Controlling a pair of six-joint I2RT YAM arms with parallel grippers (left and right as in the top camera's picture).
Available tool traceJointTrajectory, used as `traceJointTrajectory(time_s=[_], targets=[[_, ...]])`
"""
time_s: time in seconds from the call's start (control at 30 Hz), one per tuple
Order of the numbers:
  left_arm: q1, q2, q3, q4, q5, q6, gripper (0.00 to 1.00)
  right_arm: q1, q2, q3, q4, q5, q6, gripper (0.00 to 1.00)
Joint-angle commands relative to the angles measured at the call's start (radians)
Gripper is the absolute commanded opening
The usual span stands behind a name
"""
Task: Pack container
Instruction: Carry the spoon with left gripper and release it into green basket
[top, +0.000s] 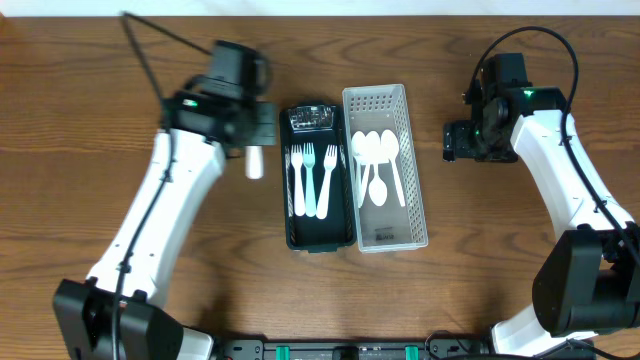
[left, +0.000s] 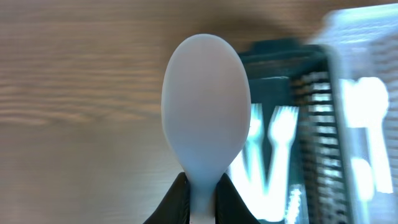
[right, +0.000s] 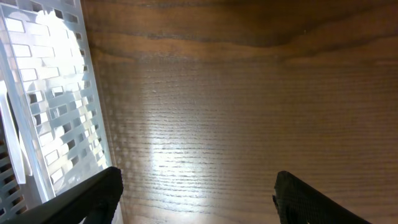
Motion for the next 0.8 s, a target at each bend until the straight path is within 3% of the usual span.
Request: traceJointTrajectory(time_s=[0.0,0.1,0.43,0.5,0.53,0.77], targets=[[-0.07,0.017,0.013,0.037,-0.006,-0.135,0.06,-0.002,-0.013,0.015,0.006,0.01,0.0,0.82],[-0.109,0.059,0.013,0.06,-0.006,-0.19,0.06,-0.002,-0.013,0.015,0.014,0.01,-0.011,0.83],[-0.128,0.242,0.012,0.045,0.066,-0.211,0.07,-0.002,-0.013,0.015,0.016,0.01,-0.023,0.83],[-0.128,0.263,0.012,0.042,0.072,-0.211,0.17,-0.002,-0.013,0.015,0.007,0.01,-0.023,0.82],[-0.128,0.267,0.012,0.04,0.072,-0.211,0.29,-0.002,-0.013,0.015,0.002,0.011,-0.023,0.82],[-0.127,0.265,0.013,0.037,0.072,-0.205,0.44,-0.001,-0.013,0.015,-0.045,0.01,-0.023,0.79]])
